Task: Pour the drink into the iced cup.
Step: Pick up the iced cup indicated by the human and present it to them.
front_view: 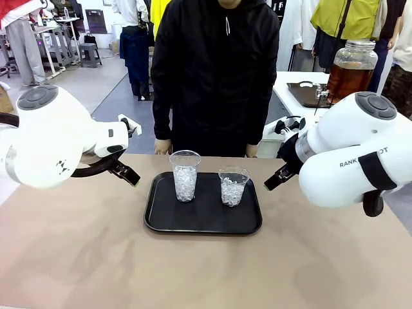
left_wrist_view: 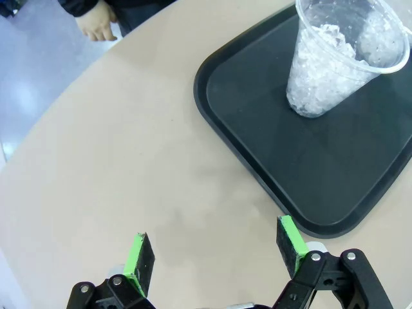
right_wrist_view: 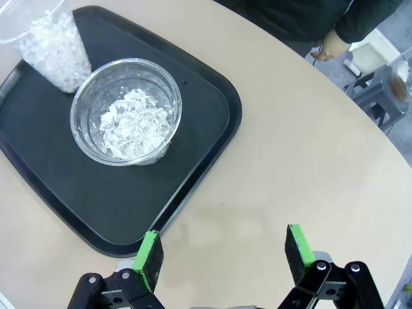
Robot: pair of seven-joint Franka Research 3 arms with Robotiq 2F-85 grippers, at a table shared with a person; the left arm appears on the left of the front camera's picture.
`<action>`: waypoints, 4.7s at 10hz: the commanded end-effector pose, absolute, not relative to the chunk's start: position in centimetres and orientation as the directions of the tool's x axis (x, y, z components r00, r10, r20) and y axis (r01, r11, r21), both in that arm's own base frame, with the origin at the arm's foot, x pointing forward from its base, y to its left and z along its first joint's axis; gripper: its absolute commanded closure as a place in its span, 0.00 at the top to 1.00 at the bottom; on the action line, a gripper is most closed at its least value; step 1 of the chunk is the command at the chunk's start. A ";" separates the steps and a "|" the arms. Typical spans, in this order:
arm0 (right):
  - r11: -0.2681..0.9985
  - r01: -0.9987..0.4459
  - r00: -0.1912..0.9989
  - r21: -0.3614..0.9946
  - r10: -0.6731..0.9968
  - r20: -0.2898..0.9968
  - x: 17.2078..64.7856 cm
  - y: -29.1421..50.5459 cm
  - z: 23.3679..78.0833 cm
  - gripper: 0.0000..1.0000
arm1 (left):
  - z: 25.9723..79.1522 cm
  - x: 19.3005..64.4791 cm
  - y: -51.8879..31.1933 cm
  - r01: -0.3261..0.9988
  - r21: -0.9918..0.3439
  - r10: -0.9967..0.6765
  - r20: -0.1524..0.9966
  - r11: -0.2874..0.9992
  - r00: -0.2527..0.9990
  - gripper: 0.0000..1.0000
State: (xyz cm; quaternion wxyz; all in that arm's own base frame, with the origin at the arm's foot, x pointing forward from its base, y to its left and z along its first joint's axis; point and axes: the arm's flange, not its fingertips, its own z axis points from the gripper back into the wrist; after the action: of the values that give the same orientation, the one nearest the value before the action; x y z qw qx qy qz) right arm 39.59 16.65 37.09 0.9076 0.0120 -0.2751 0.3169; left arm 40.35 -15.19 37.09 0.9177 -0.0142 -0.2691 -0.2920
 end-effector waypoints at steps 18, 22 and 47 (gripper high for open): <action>0.577 -0.407 0.891 0.708 0.078 0.448 45.6 2.7 48.0 1.00 | 47.8 46.1 -7.6 0.462 -0.674 -0.108 0.497 0.577 0.861 1.00; 0.597 -0.387 0.896 0.703 0.064 0.439 44.6 2.3 48.1 1.00 | 47.9 45.7 -7.5 0.462 -0.658 -0.116 0.498 0.594 0.859 1.00; 0.148 0.021 0.994 0.989 -0.111 -0.004 50.5 -2.1 39.1 1.00 | 38.5 51.1 0.1 0.100 -0.991 0.029 0.103 0.089 0.994 1.00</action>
State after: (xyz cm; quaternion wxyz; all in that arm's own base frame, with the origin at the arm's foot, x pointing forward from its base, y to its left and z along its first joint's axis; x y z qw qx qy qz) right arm 50.54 -2.07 38.93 0.7576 0.6505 -0.0341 -0.0425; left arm 51.12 0.12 38.31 0.7390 -0.6721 -0.0416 -0.0211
